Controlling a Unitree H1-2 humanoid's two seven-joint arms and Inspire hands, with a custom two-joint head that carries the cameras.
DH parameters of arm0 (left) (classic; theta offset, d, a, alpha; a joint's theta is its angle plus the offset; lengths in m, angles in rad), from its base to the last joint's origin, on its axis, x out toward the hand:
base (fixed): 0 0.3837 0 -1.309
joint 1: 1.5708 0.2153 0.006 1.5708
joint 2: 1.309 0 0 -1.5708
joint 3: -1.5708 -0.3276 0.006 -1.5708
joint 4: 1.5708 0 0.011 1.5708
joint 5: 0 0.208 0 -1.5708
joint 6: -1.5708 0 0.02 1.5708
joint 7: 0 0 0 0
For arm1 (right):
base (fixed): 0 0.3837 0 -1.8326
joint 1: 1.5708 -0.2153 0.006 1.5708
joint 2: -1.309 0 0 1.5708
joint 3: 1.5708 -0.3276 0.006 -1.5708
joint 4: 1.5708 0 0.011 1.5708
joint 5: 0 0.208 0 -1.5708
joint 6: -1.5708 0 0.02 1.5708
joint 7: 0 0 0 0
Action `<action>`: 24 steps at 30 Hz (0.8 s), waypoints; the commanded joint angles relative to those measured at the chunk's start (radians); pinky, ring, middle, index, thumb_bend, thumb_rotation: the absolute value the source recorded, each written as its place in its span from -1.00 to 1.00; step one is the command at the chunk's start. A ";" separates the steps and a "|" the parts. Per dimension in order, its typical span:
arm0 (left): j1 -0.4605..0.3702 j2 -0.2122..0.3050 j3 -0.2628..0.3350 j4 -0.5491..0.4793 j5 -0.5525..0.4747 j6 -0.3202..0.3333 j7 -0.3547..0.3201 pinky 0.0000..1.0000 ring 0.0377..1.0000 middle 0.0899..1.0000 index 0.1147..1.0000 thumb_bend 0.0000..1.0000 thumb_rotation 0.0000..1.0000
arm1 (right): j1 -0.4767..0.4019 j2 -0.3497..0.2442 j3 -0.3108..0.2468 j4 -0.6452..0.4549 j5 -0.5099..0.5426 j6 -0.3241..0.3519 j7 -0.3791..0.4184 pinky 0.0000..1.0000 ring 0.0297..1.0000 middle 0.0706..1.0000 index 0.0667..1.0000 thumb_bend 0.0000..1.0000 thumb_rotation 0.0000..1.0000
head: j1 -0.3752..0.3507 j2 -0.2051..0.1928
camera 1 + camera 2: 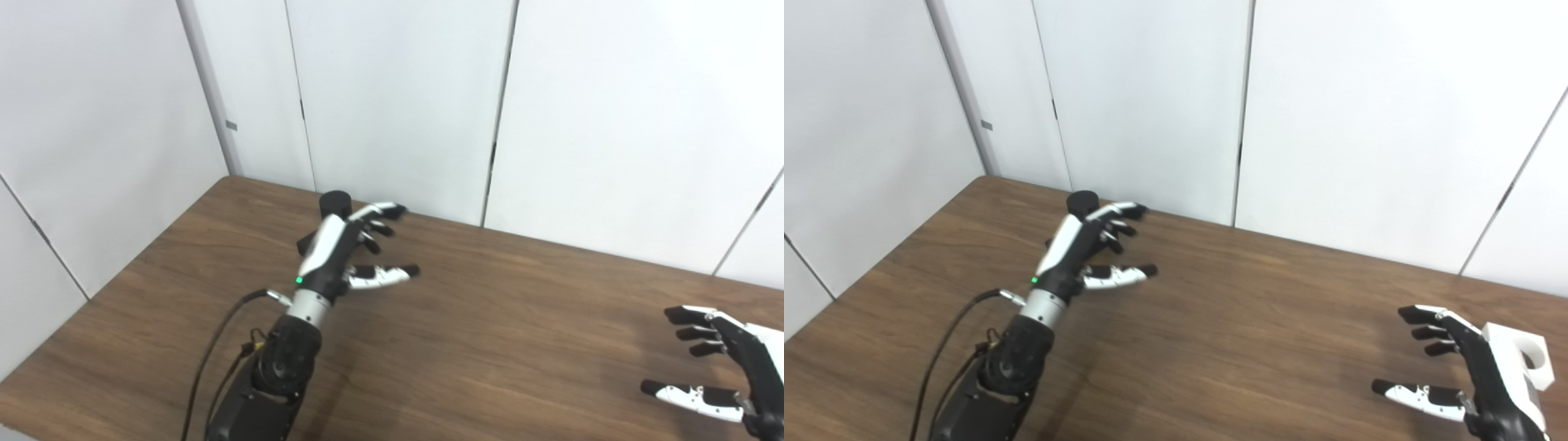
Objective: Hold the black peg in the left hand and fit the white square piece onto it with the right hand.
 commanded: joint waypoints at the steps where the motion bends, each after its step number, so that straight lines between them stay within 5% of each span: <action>1: -0.050 0.027 0.015 -0.040 0.016 -0.003 0.030 0.13 0.45 0.57 0.54 0.65 -0.69 | -0.038 -0.007 -0.012 -0.027 0.005 -0.003 -0.008 0.16 0.32 0.38 0.33 0.50 -1.00 | 0.000 0.002; 11: -0.107 0.064 0.081 -0.014 0.015 0.044 0.070 0.14 0.36 0.53 0.42 0.63 -0.70 | -0.038 -0.010 -0.011 -0.026 0.003 -0.018 -0.012 0.14 0.30 0.37 0.33 0.51 -1.00 | 0.002 0.003; 15: -0.128 0.070 0.088 -0.018 0.086 0.124 0.109 0.21 0.43 0.53 0.40 0.69 -0.61 | -0.036 -0.008 -0.015 -0.029 0.007 -0.011 -0.011 0.19 0.31 0.39 0.34 0.50 -1.00 | 0.002 0.002; 24: -0.162 0.118 0.069 0.019 0.221 0.191 0.188 0.30 0.60 0.67 0.55 0.70 -0.58 | -0.035 -0.007 -0.013 -0.041 0.008 0.000 -0.009 0.13 0.31 0.38 0.34 0.49 -1.00 | 0.000 0.004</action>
